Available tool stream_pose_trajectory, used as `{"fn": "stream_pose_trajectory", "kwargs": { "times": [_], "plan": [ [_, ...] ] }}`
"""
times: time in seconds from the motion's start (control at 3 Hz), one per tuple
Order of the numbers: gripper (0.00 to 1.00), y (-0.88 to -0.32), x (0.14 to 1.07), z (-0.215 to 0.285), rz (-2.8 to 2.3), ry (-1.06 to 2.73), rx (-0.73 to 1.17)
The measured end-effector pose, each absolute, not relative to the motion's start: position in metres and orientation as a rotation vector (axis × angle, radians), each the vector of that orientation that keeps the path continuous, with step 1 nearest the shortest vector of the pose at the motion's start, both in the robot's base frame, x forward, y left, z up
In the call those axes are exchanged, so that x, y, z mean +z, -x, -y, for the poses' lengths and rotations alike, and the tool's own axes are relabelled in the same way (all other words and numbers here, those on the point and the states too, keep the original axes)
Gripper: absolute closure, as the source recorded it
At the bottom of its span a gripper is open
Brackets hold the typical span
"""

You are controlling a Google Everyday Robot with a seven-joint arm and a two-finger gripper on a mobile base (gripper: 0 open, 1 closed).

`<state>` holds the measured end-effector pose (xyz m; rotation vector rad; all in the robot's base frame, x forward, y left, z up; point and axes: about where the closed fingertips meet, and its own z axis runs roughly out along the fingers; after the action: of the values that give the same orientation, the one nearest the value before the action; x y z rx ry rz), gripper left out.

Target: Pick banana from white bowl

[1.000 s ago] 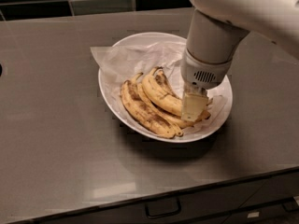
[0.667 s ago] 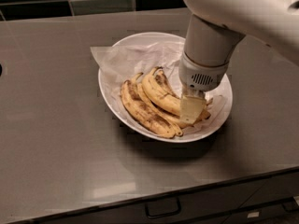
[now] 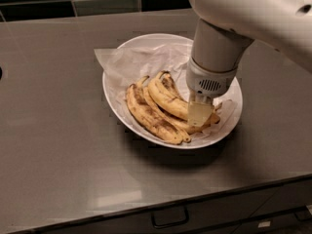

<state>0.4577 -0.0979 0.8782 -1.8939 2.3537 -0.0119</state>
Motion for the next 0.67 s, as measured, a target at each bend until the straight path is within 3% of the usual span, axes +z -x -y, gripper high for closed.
{"fn": "stream_pose_trajectory", "kwargs": {
  "times": [0.33, 0.67],
  "plan": [
    [0.99, -0.457, 0.882, 0.097, -2.33, 1.892, -0.008],
    [1.0, -0.449, 0.909, 0.095, -2.209, 1.897, 0.015]
  ]
}}
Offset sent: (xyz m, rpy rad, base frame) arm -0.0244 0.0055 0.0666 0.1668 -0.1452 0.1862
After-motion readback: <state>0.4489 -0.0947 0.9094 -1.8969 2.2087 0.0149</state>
